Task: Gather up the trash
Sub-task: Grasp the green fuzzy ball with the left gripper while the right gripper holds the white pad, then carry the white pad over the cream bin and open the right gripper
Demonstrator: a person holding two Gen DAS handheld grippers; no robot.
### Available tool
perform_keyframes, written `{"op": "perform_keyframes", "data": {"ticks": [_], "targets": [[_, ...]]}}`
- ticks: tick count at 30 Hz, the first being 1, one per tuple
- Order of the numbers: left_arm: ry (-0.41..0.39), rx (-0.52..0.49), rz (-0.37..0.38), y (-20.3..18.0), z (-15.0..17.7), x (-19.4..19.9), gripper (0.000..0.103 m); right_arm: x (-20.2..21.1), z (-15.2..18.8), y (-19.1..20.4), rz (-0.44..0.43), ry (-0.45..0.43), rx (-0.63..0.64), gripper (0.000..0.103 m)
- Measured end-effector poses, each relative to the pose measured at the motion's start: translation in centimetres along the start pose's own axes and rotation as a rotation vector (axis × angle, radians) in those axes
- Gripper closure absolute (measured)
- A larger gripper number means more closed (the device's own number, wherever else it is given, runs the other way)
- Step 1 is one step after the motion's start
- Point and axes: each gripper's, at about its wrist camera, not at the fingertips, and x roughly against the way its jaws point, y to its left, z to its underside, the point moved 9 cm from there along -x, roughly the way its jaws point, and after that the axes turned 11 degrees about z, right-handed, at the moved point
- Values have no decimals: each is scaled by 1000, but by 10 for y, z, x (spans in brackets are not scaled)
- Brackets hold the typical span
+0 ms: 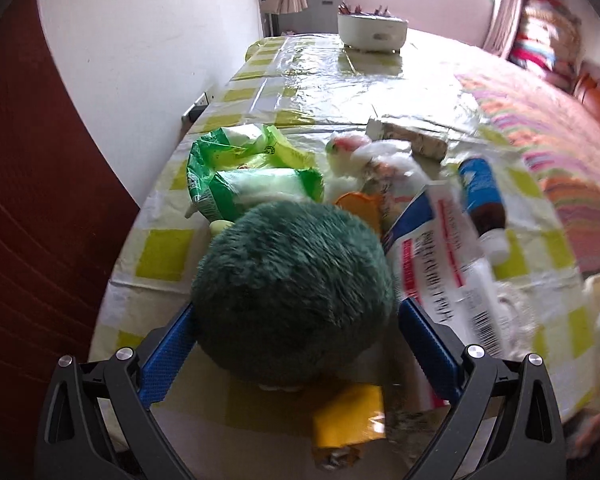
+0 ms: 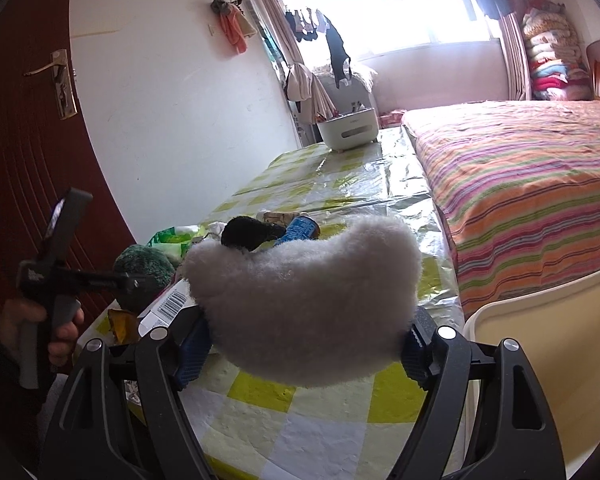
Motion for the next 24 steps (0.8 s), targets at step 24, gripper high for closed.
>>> {"op": "perform_keyframes", "data": {"ticks": [24], "targets": [[-316,6,97,-15,-26,97,34,20,-10,-20,65,-85,-50,27]]}}
